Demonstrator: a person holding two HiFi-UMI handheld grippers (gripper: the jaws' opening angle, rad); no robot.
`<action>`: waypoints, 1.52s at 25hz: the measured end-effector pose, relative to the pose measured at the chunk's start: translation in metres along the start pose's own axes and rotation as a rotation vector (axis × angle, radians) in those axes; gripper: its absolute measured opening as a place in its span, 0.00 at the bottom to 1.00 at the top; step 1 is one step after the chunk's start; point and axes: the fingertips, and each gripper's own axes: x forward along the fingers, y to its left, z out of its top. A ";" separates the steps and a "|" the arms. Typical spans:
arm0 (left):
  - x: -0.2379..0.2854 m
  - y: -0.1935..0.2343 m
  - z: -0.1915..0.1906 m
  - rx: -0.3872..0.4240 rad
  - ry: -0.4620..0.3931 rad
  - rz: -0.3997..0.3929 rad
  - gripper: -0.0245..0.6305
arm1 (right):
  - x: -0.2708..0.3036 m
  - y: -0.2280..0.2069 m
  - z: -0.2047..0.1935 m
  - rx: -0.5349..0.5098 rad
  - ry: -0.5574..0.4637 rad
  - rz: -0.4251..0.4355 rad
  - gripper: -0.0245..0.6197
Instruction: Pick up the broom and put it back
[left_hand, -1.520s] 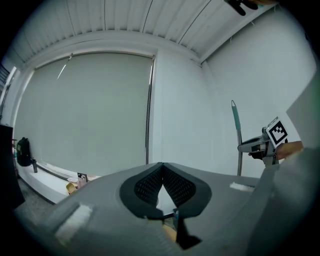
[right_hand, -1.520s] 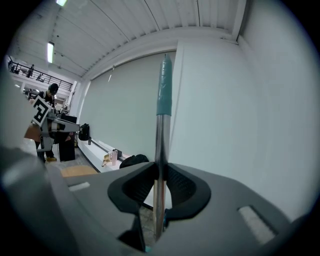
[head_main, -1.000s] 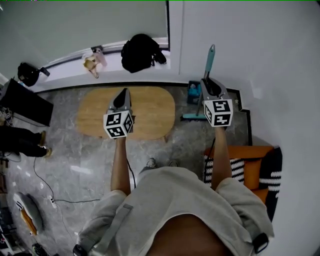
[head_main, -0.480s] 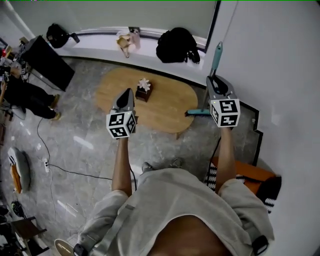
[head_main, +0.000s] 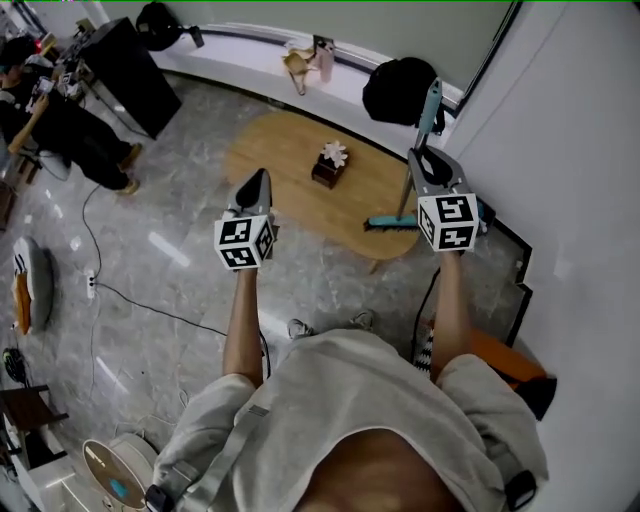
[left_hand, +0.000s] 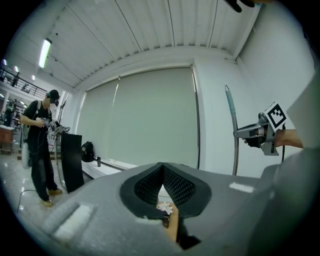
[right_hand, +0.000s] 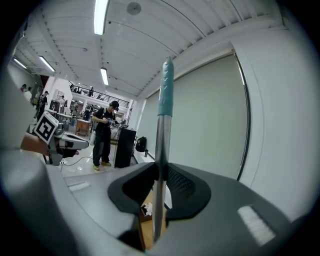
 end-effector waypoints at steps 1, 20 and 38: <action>-0.009 0.013 0.000 -0.001 0.000 0.014 0.04 | 0.007 0.015 0.005 -0.002 -0.005 0.017 0.16; -0.166 0.192 -0.024 -0.052 0.000 0.281 0.04 | 0.096 0.266 0.077 -0.033 -0.084 0.354 0.16; -0.284 0.262 -0.050 -0.088 0.035 0.581 0.04 | 0.126 0.427 0.096 -0.004 -0.125 0.666 0.16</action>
